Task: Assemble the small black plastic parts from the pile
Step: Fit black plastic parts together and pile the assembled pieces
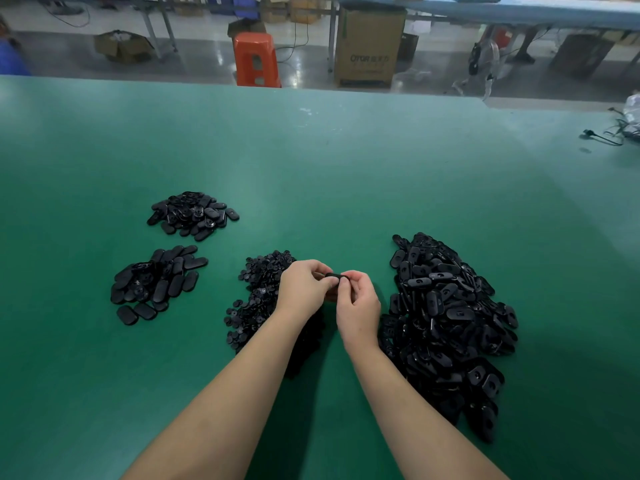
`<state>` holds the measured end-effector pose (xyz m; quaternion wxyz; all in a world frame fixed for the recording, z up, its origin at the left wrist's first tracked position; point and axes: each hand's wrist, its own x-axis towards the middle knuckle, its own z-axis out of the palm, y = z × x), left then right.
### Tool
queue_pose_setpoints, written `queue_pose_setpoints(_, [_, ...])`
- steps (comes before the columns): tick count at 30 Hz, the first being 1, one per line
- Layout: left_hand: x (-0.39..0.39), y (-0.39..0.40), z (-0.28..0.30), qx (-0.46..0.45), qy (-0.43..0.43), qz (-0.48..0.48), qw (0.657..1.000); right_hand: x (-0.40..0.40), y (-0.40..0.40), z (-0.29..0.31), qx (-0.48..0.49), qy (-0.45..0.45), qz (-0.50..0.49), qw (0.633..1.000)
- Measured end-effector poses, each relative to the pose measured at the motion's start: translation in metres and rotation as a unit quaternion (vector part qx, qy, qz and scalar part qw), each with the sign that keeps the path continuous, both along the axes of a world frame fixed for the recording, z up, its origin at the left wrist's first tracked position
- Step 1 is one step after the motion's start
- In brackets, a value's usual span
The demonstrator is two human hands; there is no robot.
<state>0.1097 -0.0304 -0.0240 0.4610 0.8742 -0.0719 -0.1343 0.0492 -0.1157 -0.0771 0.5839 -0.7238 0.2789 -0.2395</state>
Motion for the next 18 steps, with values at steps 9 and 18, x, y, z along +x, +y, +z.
queue_pose_setpoints(9, [-0.0007, -0.0018, 0.0089, 0.014, -0.011, -0.029, 0.999, -0.0004, 0.0008, 0.0013, 0.008, 0.003, 0.009, 1.000])
queue_pose_setpoints(18, [-0.0044, -0.0014, 0.0062, 0.009, 0.005, -0.019, 1.000, -0.0004, 0.0003, 0.0035, -0.002, 0.008, 0.000, 1.000])
